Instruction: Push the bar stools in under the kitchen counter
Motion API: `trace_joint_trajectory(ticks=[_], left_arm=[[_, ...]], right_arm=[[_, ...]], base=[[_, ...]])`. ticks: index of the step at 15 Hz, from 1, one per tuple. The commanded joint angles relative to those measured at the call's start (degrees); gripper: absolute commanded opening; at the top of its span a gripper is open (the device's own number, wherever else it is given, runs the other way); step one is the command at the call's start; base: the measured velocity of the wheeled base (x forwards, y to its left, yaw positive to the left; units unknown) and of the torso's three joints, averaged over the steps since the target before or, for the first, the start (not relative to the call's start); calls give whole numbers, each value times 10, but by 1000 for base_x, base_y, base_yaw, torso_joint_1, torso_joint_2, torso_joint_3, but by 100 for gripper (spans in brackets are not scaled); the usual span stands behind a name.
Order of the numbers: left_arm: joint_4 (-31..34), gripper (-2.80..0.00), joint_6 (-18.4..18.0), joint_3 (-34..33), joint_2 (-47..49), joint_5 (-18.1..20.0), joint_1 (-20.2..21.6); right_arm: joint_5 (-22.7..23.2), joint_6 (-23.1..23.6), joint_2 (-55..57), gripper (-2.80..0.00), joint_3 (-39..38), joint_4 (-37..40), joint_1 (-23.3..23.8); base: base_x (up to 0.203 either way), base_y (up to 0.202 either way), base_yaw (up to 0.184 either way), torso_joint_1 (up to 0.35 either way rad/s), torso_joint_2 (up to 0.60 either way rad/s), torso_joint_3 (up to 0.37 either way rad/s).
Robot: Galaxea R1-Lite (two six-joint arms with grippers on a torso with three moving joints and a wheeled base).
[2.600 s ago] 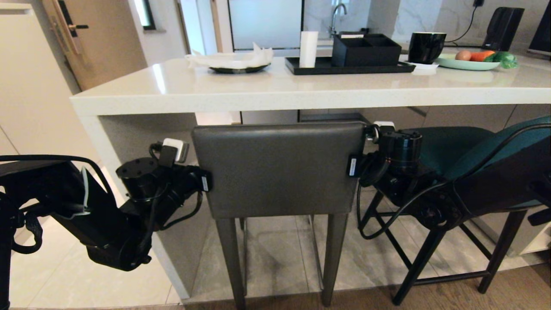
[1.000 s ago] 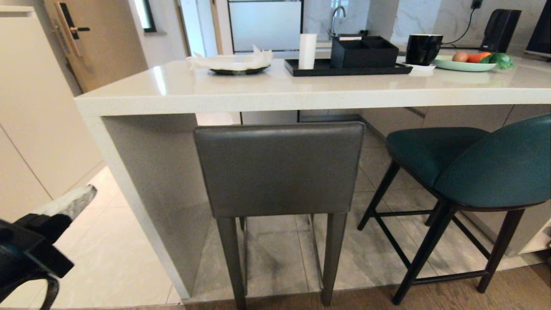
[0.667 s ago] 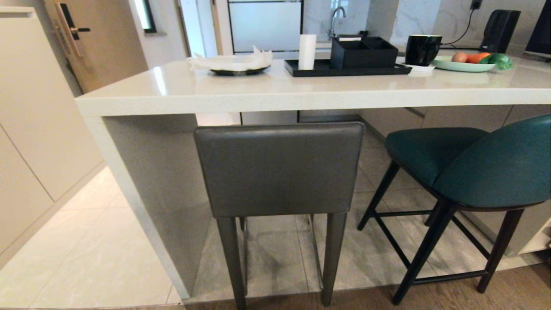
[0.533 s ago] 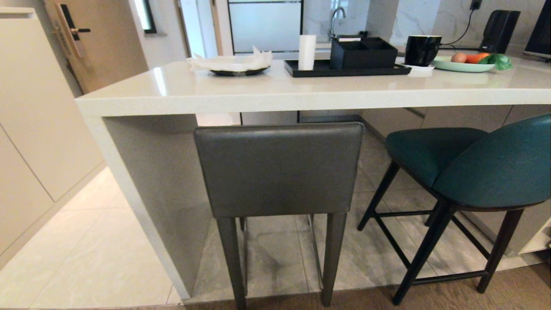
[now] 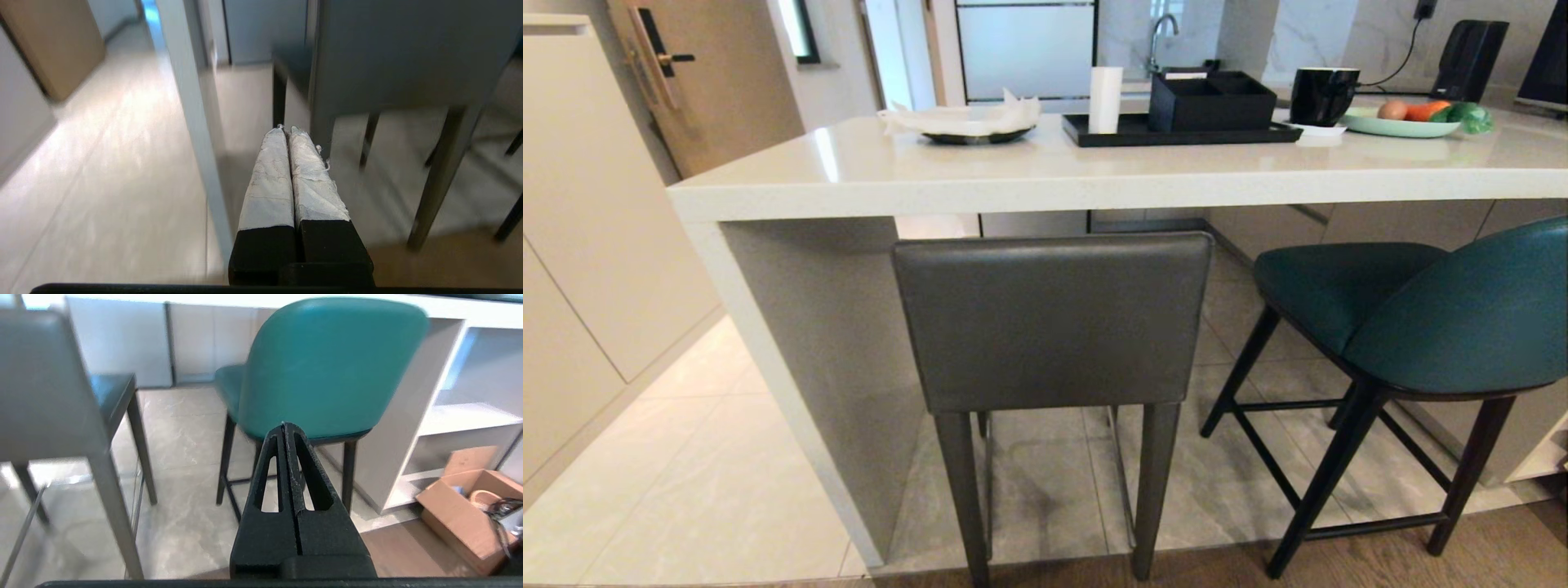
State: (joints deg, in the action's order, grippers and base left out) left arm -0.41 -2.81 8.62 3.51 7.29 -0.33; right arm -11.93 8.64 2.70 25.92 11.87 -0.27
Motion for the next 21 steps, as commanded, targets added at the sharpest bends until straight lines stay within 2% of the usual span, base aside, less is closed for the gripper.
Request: trace_joint_trajectory(ticks=[1,3,4,6,9,11,15,21], left_arm=[[-7,-280,-6,-59,-34,1,2],[-40,-280,-22,-87,-34,3,2],[-38,-280,-21,-87,-34,3,3],[-38,-280,-21,-86,-34,-6,2],[-40,-280,-38,-108,-34,-57,1],[-40,-280,-6,-104,-33,-58,1],[-10,-280,-7,-96,-33,-55,2],[-9,-280,-6,-96,-33,-55,2]], right_arm=[[8,3,-27,-280,-54,-5,2],[28,5,-27,-280,-143,-45,2],[43,5,-27,-280,-205,-89,2],[100,-7,-27,-280,-259,-166,2],[146,3,-27,-280,-260,-113,2],[145,-32,-27,-280,-260,-111,2],[131,-45,-27,-280,-260,-113,2],[127,-56,-27,-280,-260,-113,2]], base=[[0,0,0,0,0,0],[0,0,0,0,0,0],[0,0,0,0,0,0],[0,0,0,0,0,0],[0,0,0,0,0,0],[0,0,0,0,0,0],[0,0,0,0,0,0],[0,0,0,0,0,0]])
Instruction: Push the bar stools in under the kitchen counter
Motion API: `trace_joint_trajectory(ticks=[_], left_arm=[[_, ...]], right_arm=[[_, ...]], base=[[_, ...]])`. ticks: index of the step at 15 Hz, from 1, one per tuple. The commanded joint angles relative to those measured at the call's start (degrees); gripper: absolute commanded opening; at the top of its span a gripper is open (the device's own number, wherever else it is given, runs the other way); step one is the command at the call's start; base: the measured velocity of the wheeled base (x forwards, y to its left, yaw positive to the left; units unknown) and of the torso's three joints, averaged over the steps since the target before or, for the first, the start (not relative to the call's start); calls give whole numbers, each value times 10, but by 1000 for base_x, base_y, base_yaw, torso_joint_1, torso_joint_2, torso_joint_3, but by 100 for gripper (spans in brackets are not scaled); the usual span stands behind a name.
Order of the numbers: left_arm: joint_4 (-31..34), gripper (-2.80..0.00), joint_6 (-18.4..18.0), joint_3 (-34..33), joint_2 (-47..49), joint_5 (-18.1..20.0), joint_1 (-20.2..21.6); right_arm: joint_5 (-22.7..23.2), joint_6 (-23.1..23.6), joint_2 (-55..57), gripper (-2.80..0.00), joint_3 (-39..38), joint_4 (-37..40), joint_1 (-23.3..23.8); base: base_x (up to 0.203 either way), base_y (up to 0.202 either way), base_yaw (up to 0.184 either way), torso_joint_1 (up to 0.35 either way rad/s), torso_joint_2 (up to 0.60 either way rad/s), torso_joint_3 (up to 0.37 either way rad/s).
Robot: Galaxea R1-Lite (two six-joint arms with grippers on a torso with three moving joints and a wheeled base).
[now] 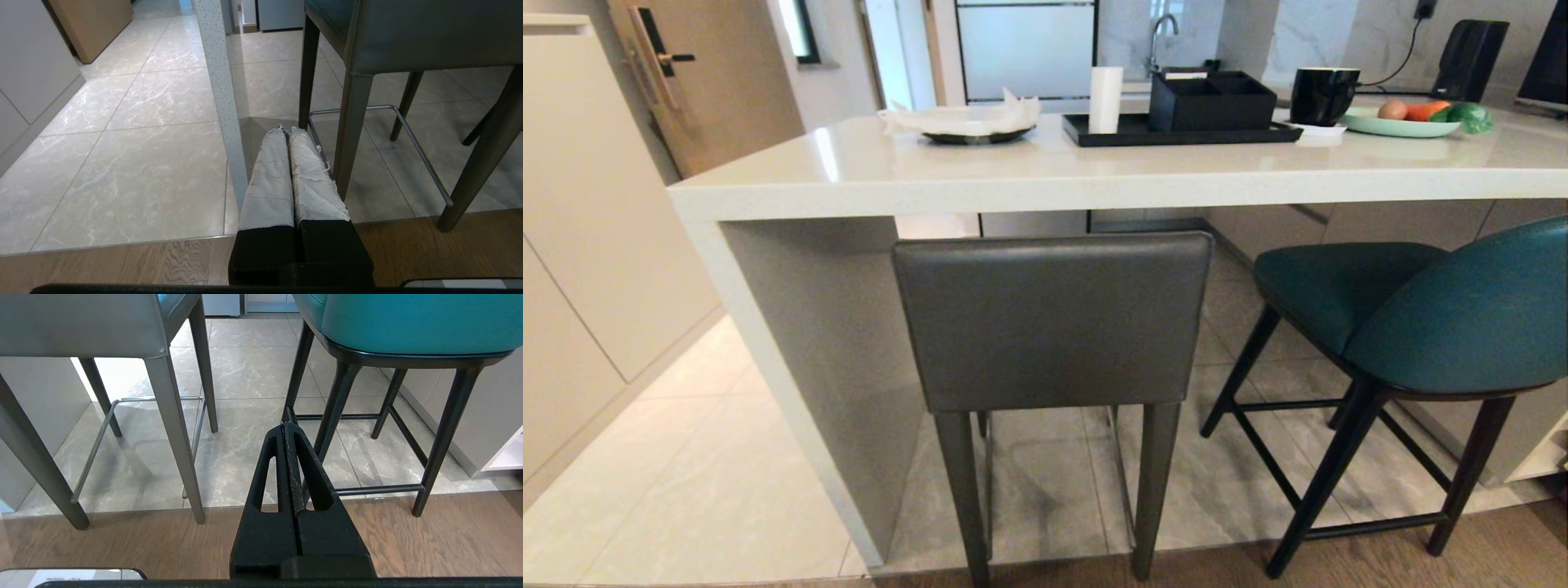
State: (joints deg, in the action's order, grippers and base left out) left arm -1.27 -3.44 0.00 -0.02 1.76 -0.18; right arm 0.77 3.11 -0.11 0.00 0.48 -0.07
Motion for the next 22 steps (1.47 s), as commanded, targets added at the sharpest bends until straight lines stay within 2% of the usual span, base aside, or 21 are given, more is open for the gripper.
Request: trace_joint_trajectory(ticks=[1,16,22], left_arm=[[-1,-280,0,-10,2,0,0],[-5,-280,3,-11,2,-3,1],[-6,-280,16,-11,2,-9,0]], right_arm=[[-2,-4,1,-280,-1,0,0],[-5,-15,1,-280,-1,0,0],[-5,-17,1,-280,-1,0,0]], base=[[0,0,0,0,0,0],[0,0,0,0,0,0],[0,0,0,0,0,0]])
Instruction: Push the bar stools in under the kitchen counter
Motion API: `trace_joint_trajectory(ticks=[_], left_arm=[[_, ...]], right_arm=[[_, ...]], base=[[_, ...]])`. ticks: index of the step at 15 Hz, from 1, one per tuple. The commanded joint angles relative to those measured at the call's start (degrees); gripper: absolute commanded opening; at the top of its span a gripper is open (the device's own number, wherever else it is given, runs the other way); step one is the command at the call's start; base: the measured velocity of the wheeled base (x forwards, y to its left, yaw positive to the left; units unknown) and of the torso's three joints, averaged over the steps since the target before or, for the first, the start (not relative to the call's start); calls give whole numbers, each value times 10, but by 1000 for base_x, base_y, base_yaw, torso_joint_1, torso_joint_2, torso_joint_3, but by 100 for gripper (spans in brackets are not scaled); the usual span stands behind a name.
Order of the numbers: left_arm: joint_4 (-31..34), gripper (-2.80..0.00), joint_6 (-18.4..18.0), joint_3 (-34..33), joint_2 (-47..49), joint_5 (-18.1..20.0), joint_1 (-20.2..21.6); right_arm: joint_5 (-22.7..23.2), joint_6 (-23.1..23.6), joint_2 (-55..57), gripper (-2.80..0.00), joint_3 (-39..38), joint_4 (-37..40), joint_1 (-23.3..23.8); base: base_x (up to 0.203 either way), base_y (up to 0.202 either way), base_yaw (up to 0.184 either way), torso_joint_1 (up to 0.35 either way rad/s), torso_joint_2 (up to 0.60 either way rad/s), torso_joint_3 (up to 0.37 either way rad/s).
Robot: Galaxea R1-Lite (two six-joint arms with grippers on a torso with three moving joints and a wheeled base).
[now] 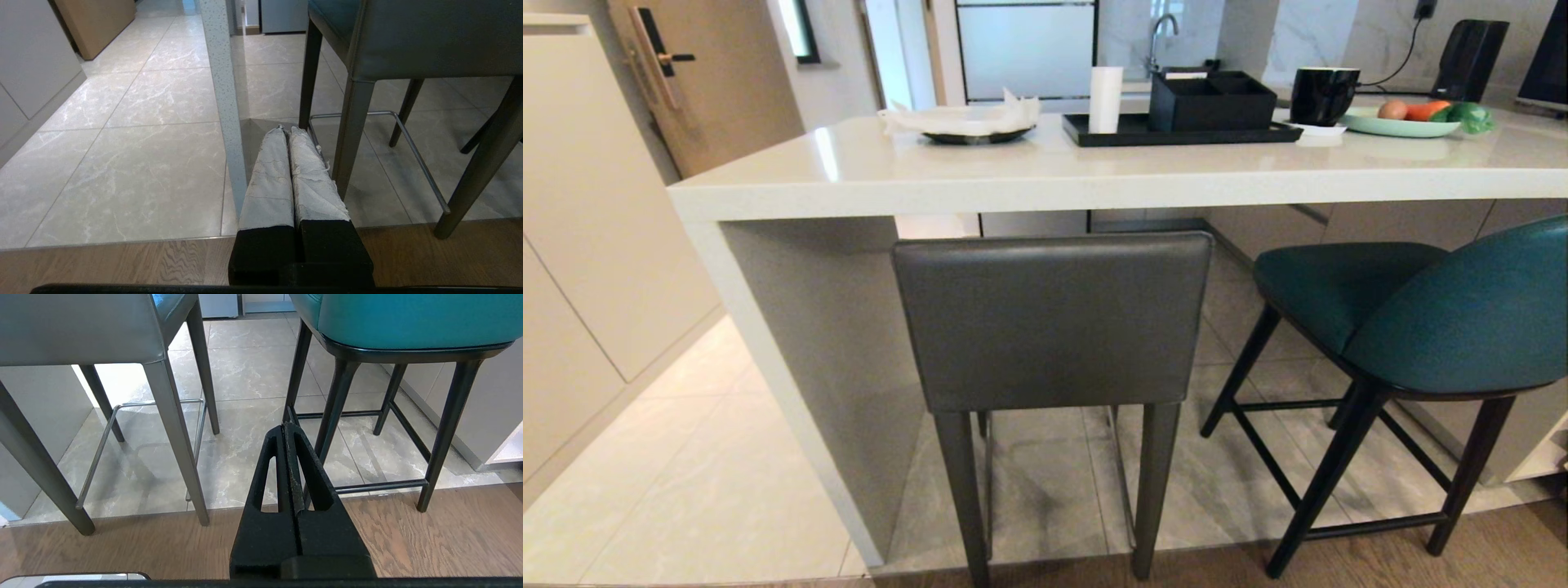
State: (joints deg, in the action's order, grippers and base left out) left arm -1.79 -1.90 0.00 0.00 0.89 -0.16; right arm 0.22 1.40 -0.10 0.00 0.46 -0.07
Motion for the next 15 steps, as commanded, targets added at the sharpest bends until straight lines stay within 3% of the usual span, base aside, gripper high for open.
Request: trace_joint_trajectory(ticks=[1,9,15], left_arm=[[-1,-280,1,-11,2,0,0],[-1,-280,9,-11,2,-1,0],[1,-280,14,-10,2,-4,1]], right_arm=[[0,-1,1,-280,-1,0,0],[-1,-4,1,-280,-1,0,0],[-1,-4,1,-280,-1,0,0]], base=[[0,0,0,0,0,0],[-175,0,-2,3,3,1],[-9,0,0,-1,0,1]])
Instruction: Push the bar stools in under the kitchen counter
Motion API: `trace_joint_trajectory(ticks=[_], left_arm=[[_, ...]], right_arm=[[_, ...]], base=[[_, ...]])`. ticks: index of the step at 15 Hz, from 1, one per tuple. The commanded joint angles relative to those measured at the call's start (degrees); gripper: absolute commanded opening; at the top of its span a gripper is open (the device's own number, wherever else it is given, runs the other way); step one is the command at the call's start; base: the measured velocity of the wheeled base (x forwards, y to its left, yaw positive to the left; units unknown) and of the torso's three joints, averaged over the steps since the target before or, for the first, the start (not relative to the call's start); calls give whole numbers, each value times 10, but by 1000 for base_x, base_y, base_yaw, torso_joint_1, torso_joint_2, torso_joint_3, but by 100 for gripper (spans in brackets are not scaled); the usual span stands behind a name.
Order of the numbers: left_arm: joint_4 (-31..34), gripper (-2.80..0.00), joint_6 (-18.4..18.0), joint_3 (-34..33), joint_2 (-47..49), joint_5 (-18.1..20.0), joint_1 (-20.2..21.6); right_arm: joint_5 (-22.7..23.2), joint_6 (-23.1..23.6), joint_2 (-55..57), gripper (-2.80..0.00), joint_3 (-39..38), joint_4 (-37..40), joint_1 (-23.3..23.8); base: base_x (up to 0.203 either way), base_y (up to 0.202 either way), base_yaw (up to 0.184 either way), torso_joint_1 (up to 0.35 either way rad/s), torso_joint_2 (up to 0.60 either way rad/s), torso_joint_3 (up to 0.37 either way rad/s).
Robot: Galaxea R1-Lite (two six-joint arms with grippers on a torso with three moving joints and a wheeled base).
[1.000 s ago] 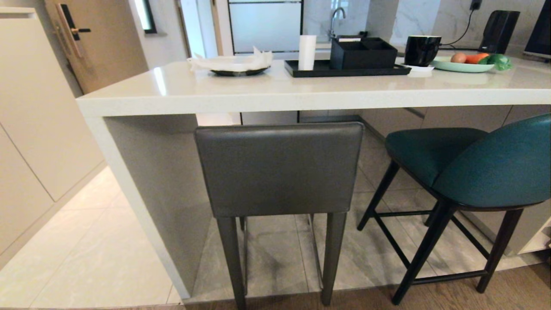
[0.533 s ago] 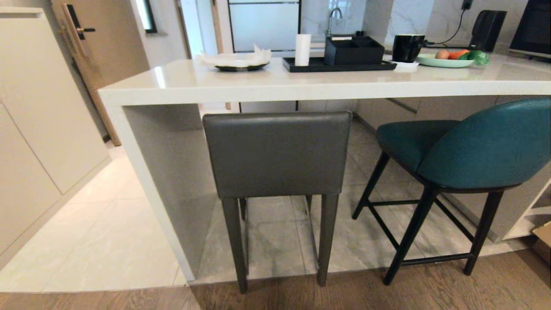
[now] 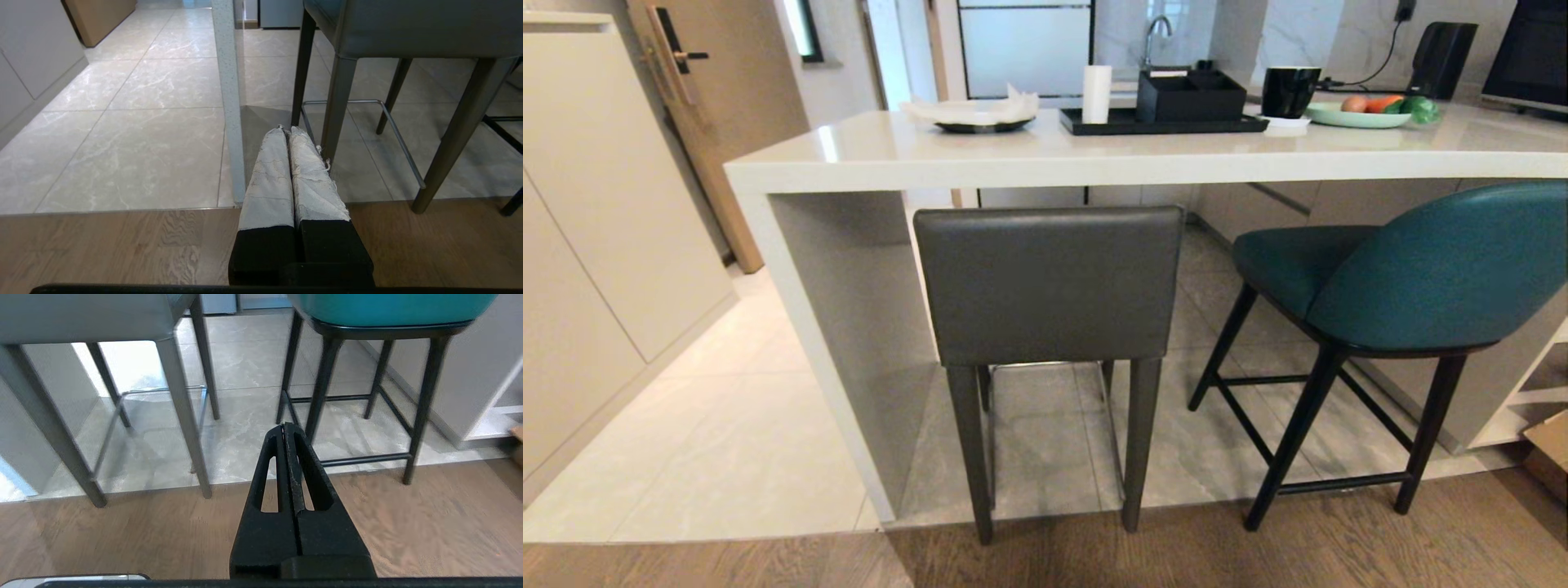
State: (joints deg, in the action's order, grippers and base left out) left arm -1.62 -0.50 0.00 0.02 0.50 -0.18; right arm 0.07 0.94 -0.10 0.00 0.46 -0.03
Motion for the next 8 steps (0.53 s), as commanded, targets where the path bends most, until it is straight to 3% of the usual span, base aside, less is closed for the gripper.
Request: trace_joint_trajectory(ticks=[1,8], left_arm=[[-1,-280,0,-10,2,0,1],[-1,-280,0,-10,2,0,1]], right_arm=[[0,0,1,-280,-1,0,-1],[0,0,1,-280,-1,0,-1]], base=[[-2,-114,-10,-5,2,9],[0,-191,2,2,1,4]])
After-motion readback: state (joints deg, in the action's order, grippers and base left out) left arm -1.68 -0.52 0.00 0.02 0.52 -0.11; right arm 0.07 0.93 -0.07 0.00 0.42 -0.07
